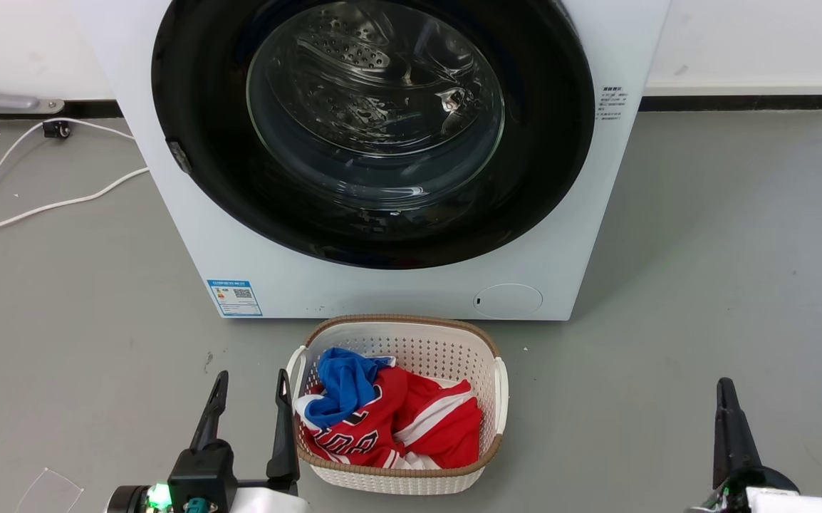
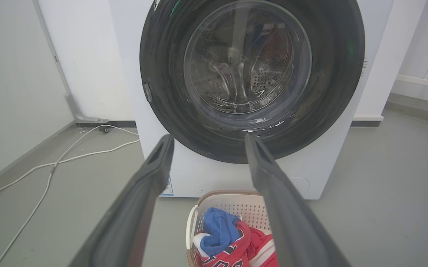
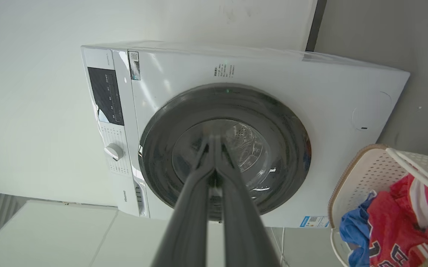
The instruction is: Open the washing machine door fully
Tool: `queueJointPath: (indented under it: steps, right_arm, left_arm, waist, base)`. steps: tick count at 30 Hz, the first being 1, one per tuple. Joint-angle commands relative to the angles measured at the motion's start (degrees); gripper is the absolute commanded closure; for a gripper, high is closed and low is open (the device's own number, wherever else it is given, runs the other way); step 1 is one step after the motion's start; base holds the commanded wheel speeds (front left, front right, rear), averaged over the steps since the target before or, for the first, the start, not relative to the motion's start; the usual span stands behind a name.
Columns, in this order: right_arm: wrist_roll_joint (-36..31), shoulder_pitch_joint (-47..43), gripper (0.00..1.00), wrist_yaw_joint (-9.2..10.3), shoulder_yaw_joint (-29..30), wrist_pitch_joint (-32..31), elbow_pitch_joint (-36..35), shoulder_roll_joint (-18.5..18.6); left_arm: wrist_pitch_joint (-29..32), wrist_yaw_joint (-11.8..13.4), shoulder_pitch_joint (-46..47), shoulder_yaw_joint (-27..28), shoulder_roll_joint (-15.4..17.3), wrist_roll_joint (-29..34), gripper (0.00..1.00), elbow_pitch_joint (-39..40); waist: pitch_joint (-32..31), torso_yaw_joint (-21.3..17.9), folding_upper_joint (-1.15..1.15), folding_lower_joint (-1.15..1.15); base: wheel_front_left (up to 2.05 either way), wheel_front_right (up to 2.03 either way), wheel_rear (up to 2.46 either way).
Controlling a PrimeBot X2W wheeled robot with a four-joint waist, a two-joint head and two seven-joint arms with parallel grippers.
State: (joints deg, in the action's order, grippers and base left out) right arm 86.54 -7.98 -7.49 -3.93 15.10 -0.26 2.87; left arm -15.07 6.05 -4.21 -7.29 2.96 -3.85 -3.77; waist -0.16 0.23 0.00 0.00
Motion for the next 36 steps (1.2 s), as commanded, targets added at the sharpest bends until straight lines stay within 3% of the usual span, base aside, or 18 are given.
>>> queueJointPath:
  steps: [1, 5, 19, 36]
  right_arm:
    - [4.0, 1.0, 1.0, 0.0, -0.8, 0.1, -0.7, 0.0]
    - [8.1, 0.3, 1.0, 0.0, -1.2, -2.8, -1.6, 0.1]
    - [11.7, -1.6, 1.0, 0.0, 3.2, -15.6, -4.9, 0.1]
    - [9.7, 0.0, 1.0, 0.0, 4.6, -15.8, -4.1, 0.0]
  left_arm:
    - [-0.2, 0.1, -0.5, -0.1, -0.1, 0.1, 0.0, 0.0]
    - [-0.2, 0.1, -0.5, 0.0, -0.1, 0.1, 0.0, 0.0]
    - [-0.2, 0.0, -0.3, 0.1, -0.1, -0.1, 0.0, 0.0]
    - [-0.2, 0.3, 0.5, -0.2, -0.1, 0.3, 0.0, 0.2]
  waist:
    - [0.0, 0.0, 0.0, 0.0]
    - [0.0, -0.1, 0.0, 0.0]
    - [0.5, -0.1, 0.0, 0.0]
    - [1.3, 0.3, 0.0, 0.0]
  base:
    - [0.0, 0.0, 0.0]
    - [0.0, 0.0, 0.0]
    - [0.0, 0.0, 0.0]
    - [0.0, 0.0, 0.0]
